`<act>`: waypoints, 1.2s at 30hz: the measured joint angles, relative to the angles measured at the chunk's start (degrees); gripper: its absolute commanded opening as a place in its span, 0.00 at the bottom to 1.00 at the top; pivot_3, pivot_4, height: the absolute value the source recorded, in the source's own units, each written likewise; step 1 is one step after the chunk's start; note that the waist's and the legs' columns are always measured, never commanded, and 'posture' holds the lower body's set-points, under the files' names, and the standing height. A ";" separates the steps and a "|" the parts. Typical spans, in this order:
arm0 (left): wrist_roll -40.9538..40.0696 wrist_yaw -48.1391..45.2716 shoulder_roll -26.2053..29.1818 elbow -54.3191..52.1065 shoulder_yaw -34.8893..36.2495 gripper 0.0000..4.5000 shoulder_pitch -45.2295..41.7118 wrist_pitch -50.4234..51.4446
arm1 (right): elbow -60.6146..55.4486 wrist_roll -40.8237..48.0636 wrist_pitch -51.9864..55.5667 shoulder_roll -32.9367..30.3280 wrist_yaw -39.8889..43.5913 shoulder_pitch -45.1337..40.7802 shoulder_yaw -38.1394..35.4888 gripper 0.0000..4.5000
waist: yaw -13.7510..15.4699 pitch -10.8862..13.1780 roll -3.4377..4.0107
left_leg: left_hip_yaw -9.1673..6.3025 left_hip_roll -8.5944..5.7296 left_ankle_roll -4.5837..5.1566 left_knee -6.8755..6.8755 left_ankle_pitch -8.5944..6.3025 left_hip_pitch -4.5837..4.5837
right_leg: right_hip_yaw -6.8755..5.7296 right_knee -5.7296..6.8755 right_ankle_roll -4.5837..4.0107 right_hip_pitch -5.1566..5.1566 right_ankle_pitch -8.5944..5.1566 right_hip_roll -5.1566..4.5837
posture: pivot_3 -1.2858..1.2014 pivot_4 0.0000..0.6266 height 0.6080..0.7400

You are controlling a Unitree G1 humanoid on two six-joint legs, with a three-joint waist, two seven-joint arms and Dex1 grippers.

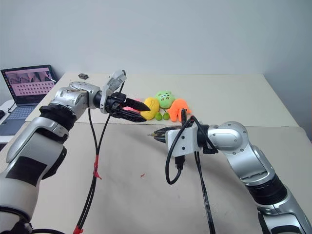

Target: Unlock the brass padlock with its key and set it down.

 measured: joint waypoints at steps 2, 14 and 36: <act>0.85 0.01 0.01 -2.56 0.17 0.34 2.27 0.91 | 0.00 0.20 0.18 0.08 0.00 -0.45 -0.01 0.05 | -0.01 0.00 0.00 | -0.01 0.01 -0.03 0.00 0.02 -0.01 | 0.00 0.01 0.00 -0.02 0.00 0.00 | 0.52 0.24 0.25; 0.88 0.02 0.35 -10.86 1.09 0.00 7.34 5.07 | 0.01 0.58 0.84 0.12 -0.06 -0.79 -0.02 0.05 | -0.04 0.00 0.00 | -0.01 0.02 -0.04 0.01 0.03 0.00 | 0.01 0.04 0.00 -0.01 0.00 0.00 | 0.52 0.24 0.25; 2.01 0.03 0.31 -10.35 -0.12 0.00 8.89 3.70 | 0.54 3.70 9.29 3.40 -1.37 -3.01 -1.08 0.05 | -0.05 0.00 0.00 | -0.02 0.03 -0.05 0.00 0.03 0.01 | 0.02 0.05 -0.01 -0.01 0.01 -0.01 | 0.52 0.24 0.25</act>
